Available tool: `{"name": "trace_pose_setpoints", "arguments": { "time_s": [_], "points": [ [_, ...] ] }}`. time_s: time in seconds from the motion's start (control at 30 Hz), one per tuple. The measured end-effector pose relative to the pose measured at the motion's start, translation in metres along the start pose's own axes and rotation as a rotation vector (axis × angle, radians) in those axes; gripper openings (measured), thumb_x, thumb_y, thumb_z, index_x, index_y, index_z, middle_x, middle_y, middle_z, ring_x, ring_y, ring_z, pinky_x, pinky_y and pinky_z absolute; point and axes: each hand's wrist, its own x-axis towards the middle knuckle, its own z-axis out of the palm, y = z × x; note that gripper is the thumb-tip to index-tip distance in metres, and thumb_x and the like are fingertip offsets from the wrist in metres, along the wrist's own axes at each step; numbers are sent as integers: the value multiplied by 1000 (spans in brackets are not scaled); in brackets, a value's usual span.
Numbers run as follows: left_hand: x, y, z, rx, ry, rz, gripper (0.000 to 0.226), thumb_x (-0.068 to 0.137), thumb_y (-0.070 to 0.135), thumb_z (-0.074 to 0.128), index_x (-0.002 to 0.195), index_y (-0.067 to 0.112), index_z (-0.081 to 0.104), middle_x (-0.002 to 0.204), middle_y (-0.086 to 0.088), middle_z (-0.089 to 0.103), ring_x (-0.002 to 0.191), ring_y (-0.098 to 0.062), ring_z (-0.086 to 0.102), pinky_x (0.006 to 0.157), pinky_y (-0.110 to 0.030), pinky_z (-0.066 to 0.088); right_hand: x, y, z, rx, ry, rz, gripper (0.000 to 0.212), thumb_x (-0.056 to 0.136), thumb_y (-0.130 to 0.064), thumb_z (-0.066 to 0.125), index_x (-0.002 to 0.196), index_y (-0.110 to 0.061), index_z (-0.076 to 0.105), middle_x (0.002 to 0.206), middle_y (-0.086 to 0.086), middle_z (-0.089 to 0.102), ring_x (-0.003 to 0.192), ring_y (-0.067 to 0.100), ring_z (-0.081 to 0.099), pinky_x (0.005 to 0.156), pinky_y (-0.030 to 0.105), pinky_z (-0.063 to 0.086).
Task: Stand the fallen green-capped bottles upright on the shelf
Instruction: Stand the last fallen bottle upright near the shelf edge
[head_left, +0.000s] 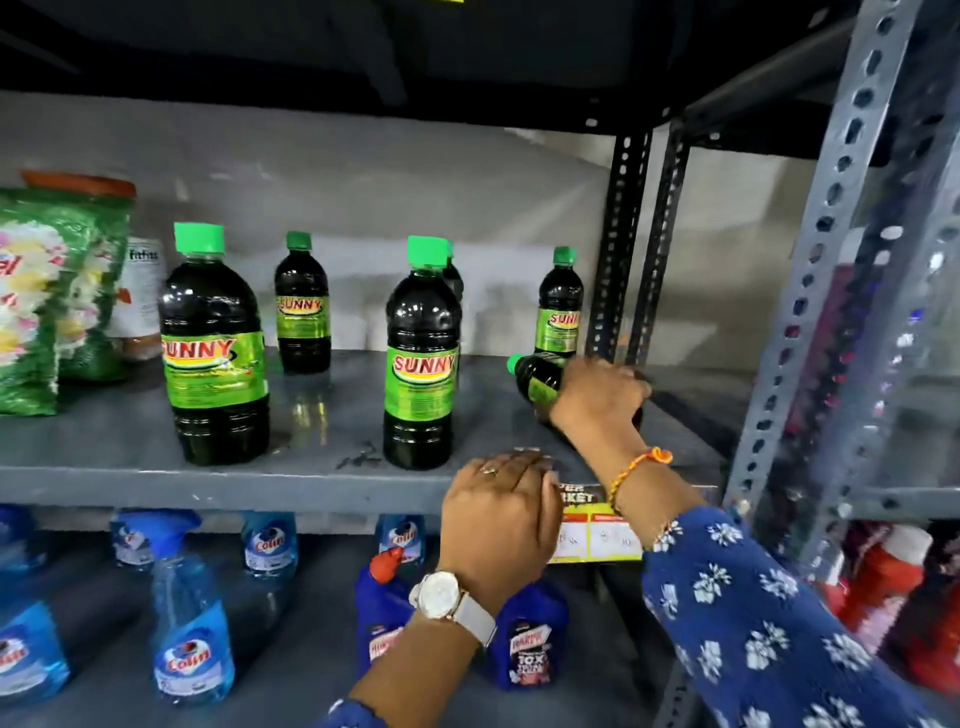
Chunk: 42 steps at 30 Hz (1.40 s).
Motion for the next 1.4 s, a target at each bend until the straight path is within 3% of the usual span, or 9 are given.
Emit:
{"name": "trace_pose_setpoints", "arguments": {
  "time_s": [0.23, 0.33, 0.53, 0.73, 0.9, 1.03, 1.17, 1.3, 1.4],
  "points": [
    [5, -2, 4, 39, 99, 14, 30, 88, 23, 45, 77, 14, 73, 82, 0, 73, 72, -18, 67, 67, -30, 47, -7, 31, 2, 1027, 86, -71, 62, 73, -45, 73, 122, -17, 46, 106, 2, 59, 99, 20, 51, 79, 27, 38],
    [6, -3, 5, 46, 125, 24, 30, 87, 22, 45, 76, 14, 73, 80, 1, 73, 69, -17, 67, 62, -28, 47, -11, 33, 10, 1200, 38, -89, 65, 77, -44, 70, 128, -18, 39, 104, -4, 53, 105, 19, 51, 86, 27, 40],
    [-5, -5, 9, 82, 68, 43, 44, 98, 30, 31, 99, 13, 71, 101, -3, 71, 92, -20, 65, 81, -33, 39, -9, 39, 23, 1160, 21, -125, 65, 72, -43, 74, 125, -23, 42, 119, 0, 58, 111, 17, 54, 86, 26, 39],
    [-9, 1, 8, 170, -47, -65, 57, 100, 36, 17, 112, 10, 66, 114, -8, 67, 100, -25, 62, 90, -36, 35, -9, 41, 21, 1081, 30, -54, 110, 55, -38, 88, 137, -16, 19, 140, 11, 37, 129, 28, 40, 106, 38, 37],
    [-4, -2, 6, 164, -28, -72, 58, 101, 36, 17, 102, 12, 70, 101, -5, 71, 92, -23, 65, 84, -34, 36, -8, 44, 21, 1147, -13, -36, 66, 66, -13, 81, 115, -18, 36, 109, 3, 58, 103, 21, 57, 88, 33, 45],
    [0, -14, 5, 141, 73, 22, 51, 100, 33, 26, 91, 15, 73, 91, 0, 73, 83, -17, 67, 78, -30, 37, -2, 54, 16, 1214, -87, 4, 41, 73, -7, 70, 109, -17, 53, 115, 8, 63, 98, 18, 56, 83, 28, 42],
    [-2, -18, 11, 146, 121, 55, 48, 99, 32, 29, 93, 14, 73, 92, -1, 73, 84, -17, 67, 79, -30, 38, -8, 43, 20, 1059, 14, -12, 93, 41, -57, 85, 115, -14, 49, 111, 2, 61, 101, 18, 59, 91, 34, 49],
    [-3, -21, 15, 153, 172, 88, 46, 98, 31, 31, 93, 14, 73, 92, -1, 73, 83, -18, 67, 77, -30, 38, -7, 48, 18, 1085, 48, 15, 84, 58, -25, 88, 124, -10, 39, 99, -3, 59, 94, 13, 57, 84, 28, 44],
    [-4, -23, 17, 165, 195, 110, 41, 96, 30, 36, 93, 14, 73, 92, -2, 73, 81, -18, 68, 76, -30, 38, -6, 56, 17, 1136, -15, 17, 82, 64, -16, 81, 132, -11, 36, 93, -8, 64, 102, 18, 61, 97, 37, 45]
  ]
}}
